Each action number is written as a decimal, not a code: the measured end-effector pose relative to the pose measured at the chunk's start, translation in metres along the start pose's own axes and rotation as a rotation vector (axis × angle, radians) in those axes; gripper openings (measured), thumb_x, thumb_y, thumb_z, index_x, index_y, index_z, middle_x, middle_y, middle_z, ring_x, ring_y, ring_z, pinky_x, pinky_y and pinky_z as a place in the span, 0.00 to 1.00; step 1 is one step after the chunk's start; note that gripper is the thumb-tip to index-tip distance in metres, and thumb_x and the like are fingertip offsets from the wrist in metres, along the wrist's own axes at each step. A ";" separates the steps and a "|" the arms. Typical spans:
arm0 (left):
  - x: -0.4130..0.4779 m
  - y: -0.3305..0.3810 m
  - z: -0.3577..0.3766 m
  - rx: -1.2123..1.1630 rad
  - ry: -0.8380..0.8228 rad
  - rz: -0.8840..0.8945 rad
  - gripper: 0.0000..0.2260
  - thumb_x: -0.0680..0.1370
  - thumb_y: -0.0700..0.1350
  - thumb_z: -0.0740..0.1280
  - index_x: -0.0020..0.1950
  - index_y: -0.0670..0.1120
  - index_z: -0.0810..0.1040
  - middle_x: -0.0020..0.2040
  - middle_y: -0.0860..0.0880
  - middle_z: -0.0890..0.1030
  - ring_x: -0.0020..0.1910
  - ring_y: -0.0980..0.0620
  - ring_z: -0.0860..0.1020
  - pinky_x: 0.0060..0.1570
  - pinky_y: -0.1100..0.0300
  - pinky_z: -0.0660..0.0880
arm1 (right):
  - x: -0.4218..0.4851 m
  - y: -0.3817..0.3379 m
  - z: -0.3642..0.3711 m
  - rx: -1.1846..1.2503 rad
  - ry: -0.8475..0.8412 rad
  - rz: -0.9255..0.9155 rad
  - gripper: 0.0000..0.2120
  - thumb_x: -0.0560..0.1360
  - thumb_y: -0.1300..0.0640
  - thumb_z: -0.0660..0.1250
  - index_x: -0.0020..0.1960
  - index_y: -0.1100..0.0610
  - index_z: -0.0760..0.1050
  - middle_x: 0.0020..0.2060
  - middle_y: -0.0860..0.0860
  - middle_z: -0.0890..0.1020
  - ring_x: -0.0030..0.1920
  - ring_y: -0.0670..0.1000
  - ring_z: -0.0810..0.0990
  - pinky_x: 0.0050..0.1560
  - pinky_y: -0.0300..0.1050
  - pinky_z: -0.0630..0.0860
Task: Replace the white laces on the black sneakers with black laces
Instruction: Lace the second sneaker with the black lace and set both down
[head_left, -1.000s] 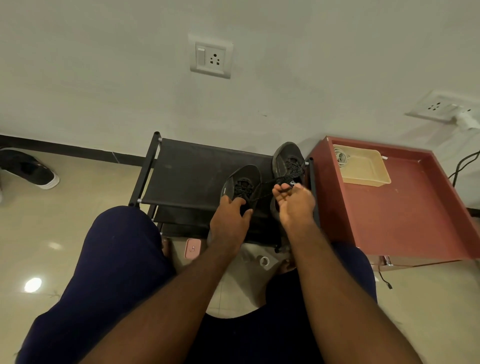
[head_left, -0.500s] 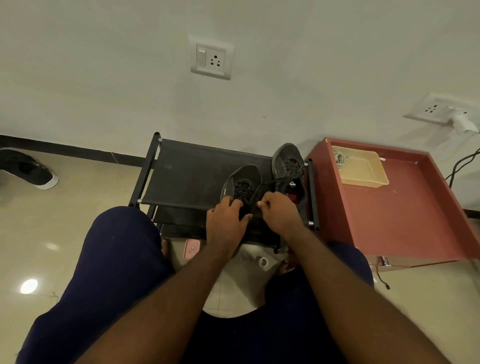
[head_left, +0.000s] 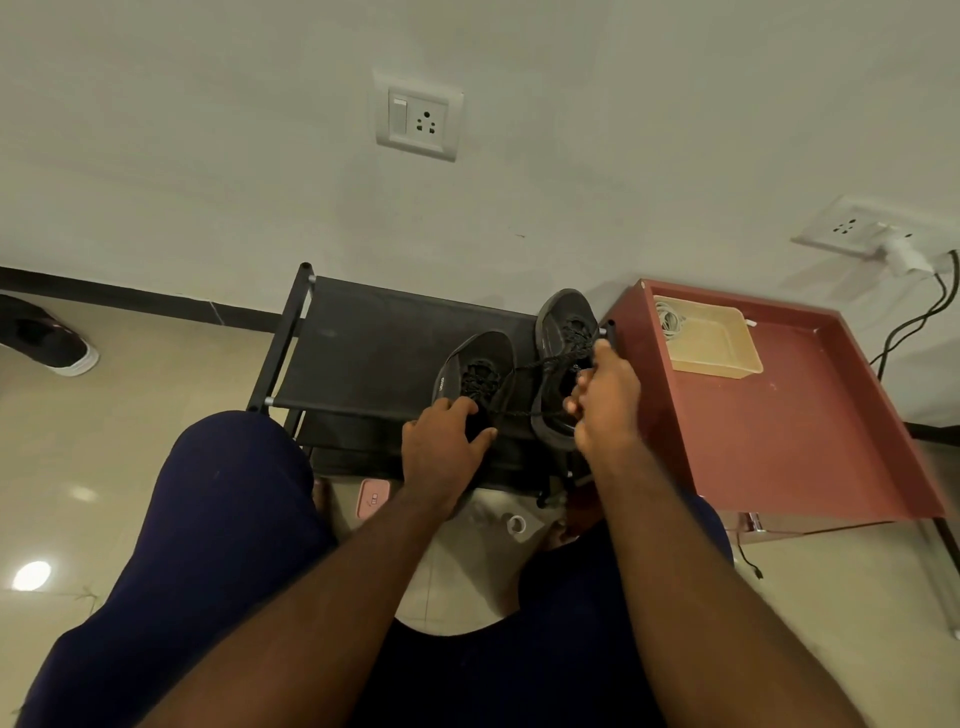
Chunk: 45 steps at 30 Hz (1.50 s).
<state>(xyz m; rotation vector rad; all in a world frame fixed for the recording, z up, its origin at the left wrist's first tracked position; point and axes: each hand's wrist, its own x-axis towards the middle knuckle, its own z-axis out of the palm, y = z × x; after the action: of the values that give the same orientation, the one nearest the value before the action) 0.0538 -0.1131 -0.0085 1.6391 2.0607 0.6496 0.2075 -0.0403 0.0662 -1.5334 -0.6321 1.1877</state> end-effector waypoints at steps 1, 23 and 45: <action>0.000 -0.001 0.000 -0.007 -0.002 0.001 0.18 0.76 0.59 0.68 0.62 0.53 0.76 0.56 0.52 0.78 0.56 0.52 0.76 0.57 0.53 0.70 | 0.001 0.007 0.000 -0.304 -0.091 -0.154 0.10 0.81 0.50 0.64 0.47 0.57 0.73 0.32 0.48 0.73 0.29 0.46 0.70 0.29 0.42 0.67; -0.001 -0.010 0.001 -0.135 -0.031 0.023 0.19 0.74 0.56 0.72 0.63 0.53 0.76 0.58 0.52 0.77 0.57 0.52 0.76 0.60 0.48 0.73 | 0.001 0.061 0.008 -0.095 0.101 0.101 0.06 0.78 0.63 0.63 0.43 0.58 0.75 0.38 0.52 0.79 0.38 0.48 0.75 0.41 0.45 0.72; 0.004 -0.029 -0.002 -0.404 -0.020 -0.058 0.13 0.76 0.34 0.66 0.59 0.45 0.76 0.56 0.47 0.83 0.57 0.49 0.80 0.60 0.55 0.75 | -0.022 0.085 0.018 -0.610 -0.288 -0.029 0.06 0.79 0.61 0.66 0.52 0.58 0.83 0.48 0.56 0.86 0.53 0.56 0.84 0.58 0.56 0.80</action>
<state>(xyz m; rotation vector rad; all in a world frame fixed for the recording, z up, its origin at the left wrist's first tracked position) 0.0289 -0.1148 -0.0243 1.3436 1.8070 0.9520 0.1673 -0.0781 -0.0049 -1.8504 -1.2942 1.2703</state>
